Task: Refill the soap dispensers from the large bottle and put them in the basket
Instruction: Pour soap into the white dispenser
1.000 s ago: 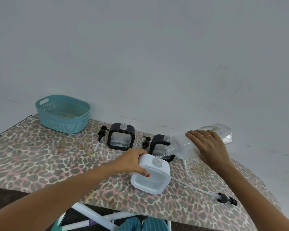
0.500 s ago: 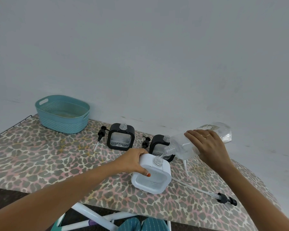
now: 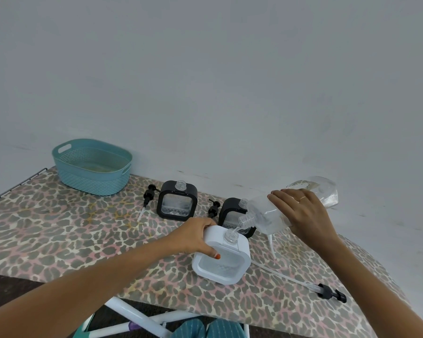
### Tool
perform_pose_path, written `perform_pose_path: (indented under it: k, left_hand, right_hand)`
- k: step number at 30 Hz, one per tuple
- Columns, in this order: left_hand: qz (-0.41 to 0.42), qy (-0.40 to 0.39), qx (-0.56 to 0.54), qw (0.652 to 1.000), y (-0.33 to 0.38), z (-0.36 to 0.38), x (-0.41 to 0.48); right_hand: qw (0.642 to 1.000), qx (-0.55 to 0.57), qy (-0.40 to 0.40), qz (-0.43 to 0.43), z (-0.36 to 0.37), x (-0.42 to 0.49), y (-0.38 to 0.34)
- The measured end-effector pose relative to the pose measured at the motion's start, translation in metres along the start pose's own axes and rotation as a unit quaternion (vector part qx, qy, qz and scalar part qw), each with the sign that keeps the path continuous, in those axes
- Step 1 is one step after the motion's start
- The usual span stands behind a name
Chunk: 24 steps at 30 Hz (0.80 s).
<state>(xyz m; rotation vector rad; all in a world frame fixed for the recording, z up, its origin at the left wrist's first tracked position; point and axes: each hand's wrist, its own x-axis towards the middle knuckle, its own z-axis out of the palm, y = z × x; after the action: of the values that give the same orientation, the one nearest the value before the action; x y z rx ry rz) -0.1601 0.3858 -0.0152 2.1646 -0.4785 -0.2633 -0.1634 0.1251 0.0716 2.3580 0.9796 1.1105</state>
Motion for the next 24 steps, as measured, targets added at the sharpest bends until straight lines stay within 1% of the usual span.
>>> perform_pose_path:
  k: [10, 21, 24]
  left_hand:
    - [0.001, 0.000, -0.004, 1.000, 0.0025, 0.0011, -0.0005]
    - [0.000, -0.005, -0.008, 1.000, 0.0051, 0.0031, 0.0006]
    - [0.000, -0.004, -0.006, 1.000, 0.0058, 0.0032, 0.0006]
  right_hand:
    - [1.000, -0.013, -0.015, -0.017, -0.0008, 0.0027, -0.0012]
    - [0.998, -0.041, -0.006, -0.043, -0.0035, 0.0059, -0.0010]
    - [0.998, -0.042, 0.008, -0.053, -0.0018, 0.0044, 0.0008]
